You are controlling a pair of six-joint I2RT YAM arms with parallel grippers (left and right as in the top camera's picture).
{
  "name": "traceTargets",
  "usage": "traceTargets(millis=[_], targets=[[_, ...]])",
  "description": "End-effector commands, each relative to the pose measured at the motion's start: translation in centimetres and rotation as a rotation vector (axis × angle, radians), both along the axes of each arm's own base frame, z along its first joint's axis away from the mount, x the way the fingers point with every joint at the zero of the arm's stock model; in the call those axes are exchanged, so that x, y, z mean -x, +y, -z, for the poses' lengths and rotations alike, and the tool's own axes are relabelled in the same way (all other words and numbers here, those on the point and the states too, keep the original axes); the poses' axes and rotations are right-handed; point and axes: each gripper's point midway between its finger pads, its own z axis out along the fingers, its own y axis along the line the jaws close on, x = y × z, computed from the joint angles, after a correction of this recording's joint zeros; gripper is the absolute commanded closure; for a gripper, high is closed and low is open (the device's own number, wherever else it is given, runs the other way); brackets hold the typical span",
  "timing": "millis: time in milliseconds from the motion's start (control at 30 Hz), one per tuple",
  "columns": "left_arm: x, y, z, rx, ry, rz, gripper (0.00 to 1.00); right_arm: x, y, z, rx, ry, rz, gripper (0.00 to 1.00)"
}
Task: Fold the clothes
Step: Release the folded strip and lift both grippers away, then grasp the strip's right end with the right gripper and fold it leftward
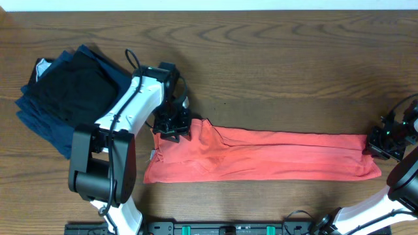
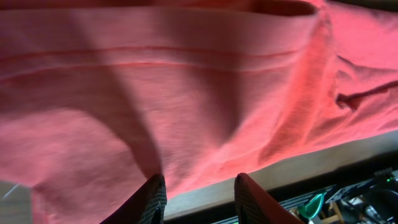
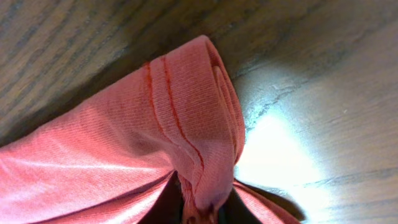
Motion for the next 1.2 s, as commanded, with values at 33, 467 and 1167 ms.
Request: traceTargets(millis=[33, 467, 1167], targets=[[-1.9, 2.4, -2.7, -0.016, -0.106, -0.074, 0.62, -1.2, -2.6, -0.7, 0.044, -0.039, 0.046, 0.96], [-3.0, 5.7, -8.1, 0.006, -0.288, -0.194, 0.5, -7.0, -1.3, -9.5, 0.063, -0.158, -0.059, 0.99], [-2.6, 5.7, -8.0, 0.004, -0.271, -0.193, 0.5, -4.6, 19.8, -10.5, 0.002, 0.125, -0.623, 0.98]])
